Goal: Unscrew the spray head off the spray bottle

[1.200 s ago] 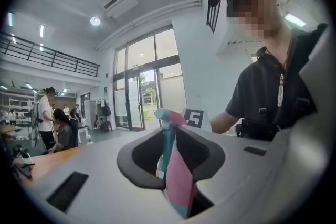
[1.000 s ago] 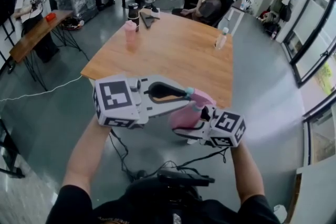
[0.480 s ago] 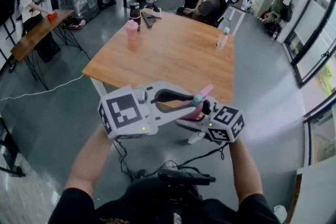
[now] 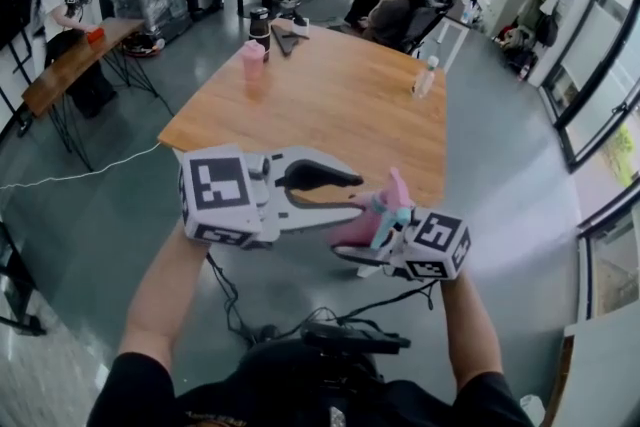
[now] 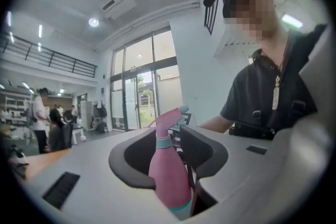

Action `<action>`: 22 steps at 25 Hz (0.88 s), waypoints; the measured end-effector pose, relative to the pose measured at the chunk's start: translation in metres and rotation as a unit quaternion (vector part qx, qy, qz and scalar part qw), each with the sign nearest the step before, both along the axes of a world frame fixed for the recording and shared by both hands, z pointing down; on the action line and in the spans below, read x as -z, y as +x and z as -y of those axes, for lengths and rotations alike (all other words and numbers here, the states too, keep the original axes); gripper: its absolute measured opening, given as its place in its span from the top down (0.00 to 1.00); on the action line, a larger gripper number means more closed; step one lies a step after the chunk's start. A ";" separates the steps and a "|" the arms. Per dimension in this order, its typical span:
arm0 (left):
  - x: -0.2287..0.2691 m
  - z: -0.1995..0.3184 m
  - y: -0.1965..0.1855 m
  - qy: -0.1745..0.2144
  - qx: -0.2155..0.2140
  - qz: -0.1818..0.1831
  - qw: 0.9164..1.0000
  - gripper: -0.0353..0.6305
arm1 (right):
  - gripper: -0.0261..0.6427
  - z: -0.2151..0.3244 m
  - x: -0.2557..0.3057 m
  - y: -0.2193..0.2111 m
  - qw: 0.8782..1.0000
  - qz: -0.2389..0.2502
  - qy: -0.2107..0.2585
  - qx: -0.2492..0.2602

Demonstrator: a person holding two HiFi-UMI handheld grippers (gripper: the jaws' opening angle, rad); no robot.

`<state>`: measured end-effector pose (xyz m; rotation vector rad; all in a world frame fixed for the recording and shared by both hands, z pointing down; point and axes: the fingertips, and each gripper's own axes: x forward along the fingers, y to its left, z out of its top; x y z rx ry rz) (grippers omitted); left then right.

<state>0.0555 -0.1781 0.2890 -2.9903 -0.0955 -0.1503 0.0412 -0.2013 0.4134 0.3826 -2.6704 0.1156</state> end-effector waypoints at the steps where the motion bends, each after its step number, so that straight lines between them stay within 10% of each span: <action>1: -0.002 -0.003 -0.003 -0.019 -0.028 0.004 0.999 0.74 | 0.37 -0.006 0.000 -0.004 1.000 -0.002 0.004 0.015; 9: -0.024 -0.013 -0.007 -0.066 -0.139 0.043 0.987 0.66 | 0.37 -0.031 0.001 -0.035 0.997 -0.020 0.017 0.072; 22: -0.029 0.007 0.025 -0.023 -0.068 0.046 0.996 0.74 | 0.37 -0.004 -0.007 -0.012 0.999 -0.038 0.016 0.019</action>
